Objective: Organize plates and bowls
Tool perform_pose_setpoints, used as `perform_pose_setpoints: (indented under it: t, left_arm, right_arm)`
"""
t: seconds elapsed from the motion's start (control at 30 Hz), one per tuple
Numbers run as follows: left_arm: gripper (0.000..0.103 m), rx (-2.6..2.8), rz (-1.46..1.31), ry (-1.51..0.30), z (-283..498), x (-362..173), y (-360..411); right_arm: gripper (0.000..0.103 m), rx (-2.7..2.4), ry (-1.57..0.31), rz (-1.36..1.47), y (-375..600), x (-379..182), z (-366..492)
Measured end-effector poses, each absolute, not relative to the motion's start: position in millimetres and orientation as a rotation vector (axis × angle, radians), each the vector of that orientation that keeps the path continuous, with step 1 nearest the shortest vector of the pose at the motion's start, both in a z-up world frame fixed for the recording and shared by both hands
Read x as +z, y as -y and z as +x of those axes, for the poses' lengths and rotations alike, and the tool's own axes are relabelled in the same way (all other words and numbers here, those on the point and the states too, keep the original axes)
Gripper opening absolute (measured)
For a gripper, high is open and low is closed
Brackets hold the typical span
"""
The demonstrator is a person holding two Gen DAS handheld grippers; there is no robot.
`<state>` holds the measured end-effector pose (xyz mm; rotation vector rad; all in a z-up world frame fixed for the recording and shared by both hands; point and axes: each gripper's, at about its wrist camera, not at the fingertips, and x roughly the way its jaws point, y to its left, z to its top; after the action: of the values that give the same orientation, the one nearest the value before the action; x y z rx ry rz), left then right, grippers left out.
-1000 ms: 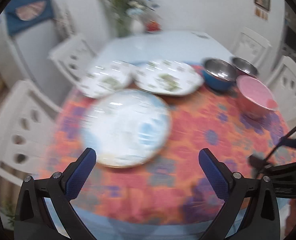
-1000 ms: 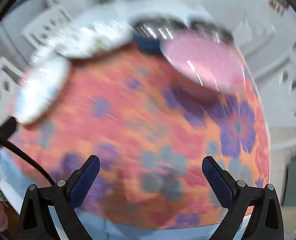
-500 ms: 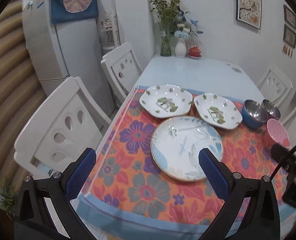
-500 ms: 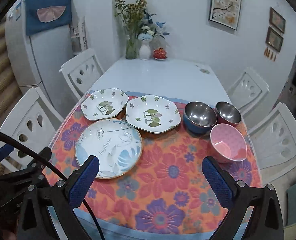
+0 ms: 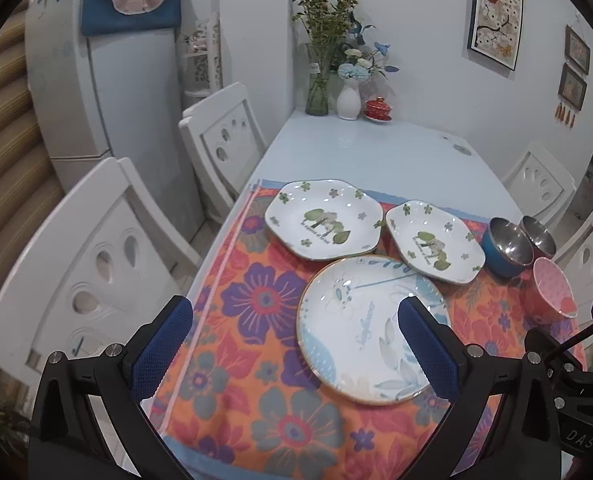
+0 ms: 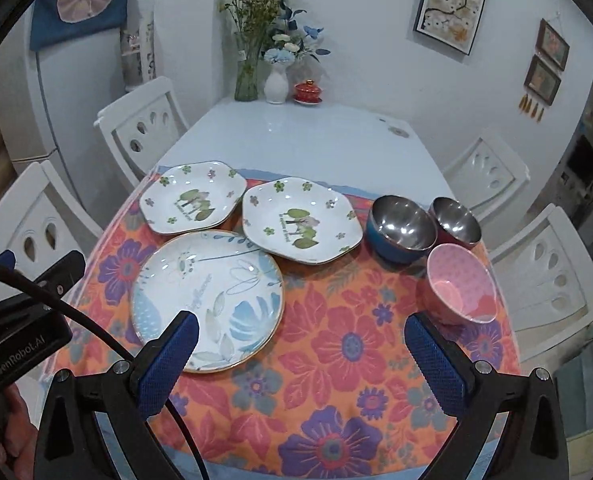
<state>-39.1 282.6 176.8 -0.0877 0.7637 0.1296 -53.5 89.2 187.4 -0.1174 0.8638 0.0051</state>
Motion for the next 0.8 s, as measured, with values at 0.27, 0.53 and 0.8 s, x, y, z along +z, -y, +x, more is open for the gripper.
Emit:
perform_pose_setpoints:
  t: [0.27,0.53,0.8]
  left_arm:
    - [0.102,0.106,-0.101,-0.786,-31,170,-283]
    - [0.102,0.122,-0.109,-0.795,-31,170,-290]
    - [0.102,0.108,-0.102,-0.788,-36,173,-284]
  right_arm:
    - [0.102,0.009,-0.925,-0.074,-86,185,-38]
    - [0.102,0.017,-0.946,-0.031,-82,183,-41]
    - [0.102,0.018,-0.958,0.024,-75,185,-45]
